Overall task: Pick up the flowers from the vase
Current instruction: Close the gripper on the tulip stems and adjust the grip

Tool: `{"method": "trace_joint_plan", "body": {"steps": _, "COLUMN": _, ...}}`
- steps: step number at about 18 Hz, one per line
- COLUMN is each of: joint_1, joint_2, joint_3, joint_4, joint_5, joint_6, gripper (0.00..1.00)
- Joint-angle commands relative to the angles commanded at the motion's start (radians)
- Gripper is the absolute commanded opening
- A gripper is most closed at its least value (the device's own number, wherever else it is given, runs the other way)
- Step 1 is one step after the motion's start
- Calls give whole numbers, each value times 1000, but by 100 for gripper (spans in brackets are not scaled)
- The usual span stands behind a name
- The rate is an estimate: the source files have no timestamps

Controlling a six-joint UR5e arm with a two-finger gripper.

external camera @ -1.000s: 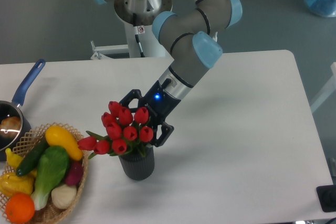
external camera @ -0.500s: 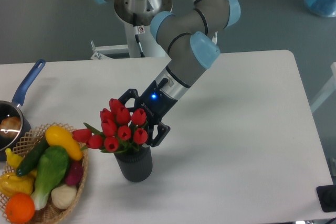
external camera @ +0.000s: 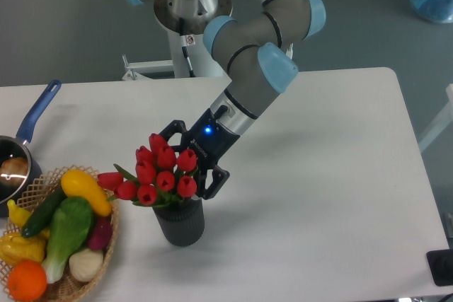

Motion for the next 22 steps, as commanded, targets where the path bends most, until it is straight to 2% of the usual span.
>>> {"method": "trace_joint_plan", "body": {"steps": 7, "joint_1": -5, "joint_2": -5, "joint_3": 6, "joint_4": 0, "joint_5": -6, "joint_6": 2, "gripper": 98}}
{"method": "trace_joint_plan", "body": {"steps": 8, "joint_1": -5, "joint_2": -5, "joint_3": 11, "joint_4": -2, "joint_5": -6, "joint_6": 0, "gripper": 91}}
{"method": "trace_joint_plan", "body": {"steps": 12, "joint_1": -3, "joint_2": -5, "joint_3": 28, "joint_4": -3, "joint_5": -6, "joint_6": -14, "gripper": 52}}
{"method": "trace_joint_plan", "body": {"steps": 13, "joint_1": -2, "joint_2": -5, "joint_3": 28, "joint_4": -3, "joint_5": -6, "joint_6": -15, "gripper": 45}}
{"method": "trace_joint_plan", "body": {"steps": 15, "joint_1": 0, "joint_2": -5, "joint_3": 28, "joint_4": -3, "joint_5": -5, "joint_6": -15, "gripper": 38}}
{"method": "trace_joint_plan", "body": {"steps": 18, "joint_1": 2, "joint_2": -5, "joint_3": 32, "joint_4": -2, "joint_5": -2, "joint_6": -14, "gripper": 33}}
{"method": "trace_joint_plan", "body": {"steps": 22, "joint_1": 5, "joint_2": -5, "joint_3": 35, "joint_4": -3, "joint_5": -5, "joint_6": -15, "gripper": 32}}
